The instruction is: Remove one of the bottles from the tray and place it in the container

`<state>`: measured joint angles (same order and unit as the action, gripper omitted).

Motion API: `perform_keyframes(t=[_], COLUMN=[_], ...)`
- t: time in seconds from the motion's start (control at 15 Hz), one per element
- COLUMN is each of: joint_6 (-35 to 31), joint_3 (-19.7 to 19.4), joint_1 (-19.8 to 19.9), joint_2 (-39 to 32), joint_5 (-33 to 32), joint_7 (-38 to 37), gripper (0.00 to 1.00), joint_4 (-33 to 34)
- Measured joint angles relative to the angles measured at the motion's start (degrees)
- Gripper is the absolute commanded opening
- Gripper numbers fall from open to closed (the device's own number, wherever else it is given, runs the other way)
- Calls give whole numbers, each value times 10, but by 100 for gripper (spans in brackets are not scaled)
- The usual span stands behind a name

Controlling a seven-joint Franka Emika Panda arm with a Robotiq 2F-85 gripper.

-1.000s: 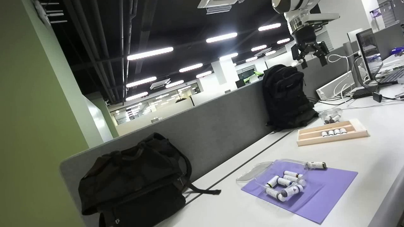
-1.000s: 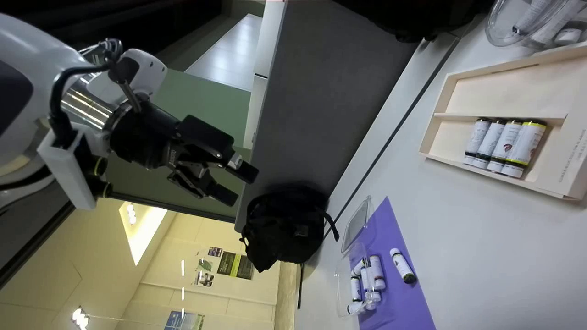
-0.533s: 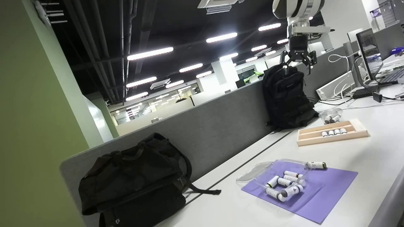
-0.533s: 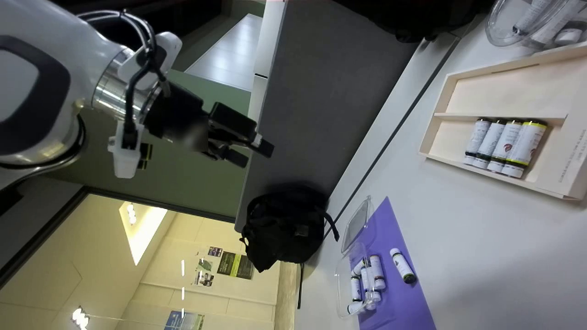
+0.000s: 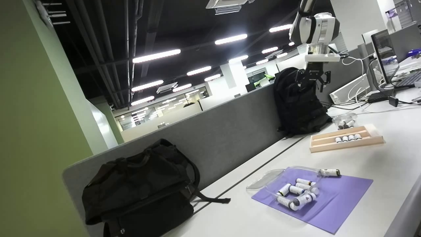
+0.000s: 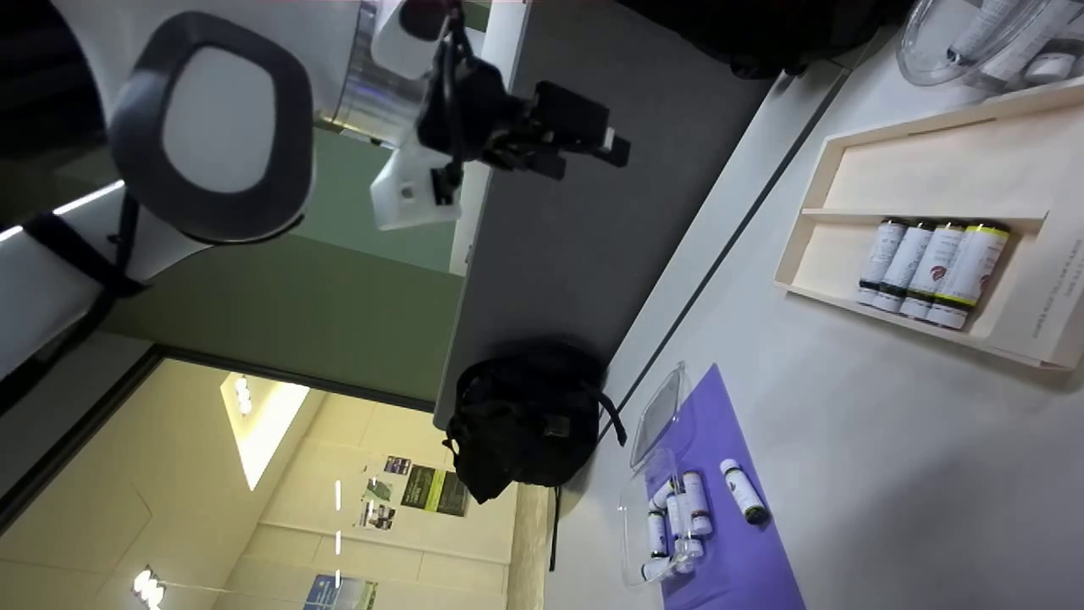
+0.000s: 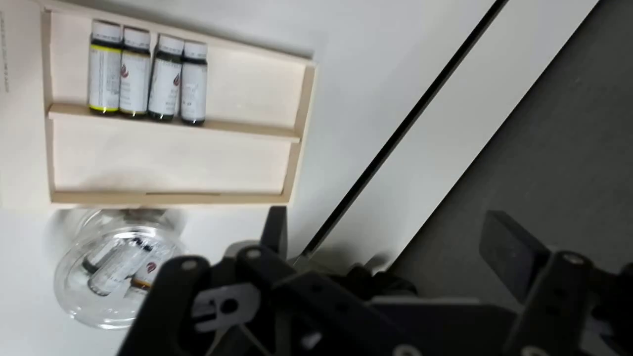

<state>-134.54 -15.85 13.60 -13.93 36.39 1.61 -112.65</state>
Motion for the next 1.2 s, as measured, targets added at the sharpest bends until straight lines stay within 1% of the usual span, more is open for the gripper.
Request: perform_keyframes(t=[0.13,0.2,0.4,0.8,1.0,1.2], joint_6=[-48,-61,-67,-67,-69,-106], joint_3=[0,0,0,0,9,25], joint_1=[9,13,17,17,24,32], joint_2=[-33,-47,-69,-69,-74,-104], joint_5=[0,-4,-6,-6,-5,1], joint_7=[-31,-53,-81,-89,-87,-83], gripper=[100,100,100,100,100,100], joint_4=[9,12,20,25,20,15])
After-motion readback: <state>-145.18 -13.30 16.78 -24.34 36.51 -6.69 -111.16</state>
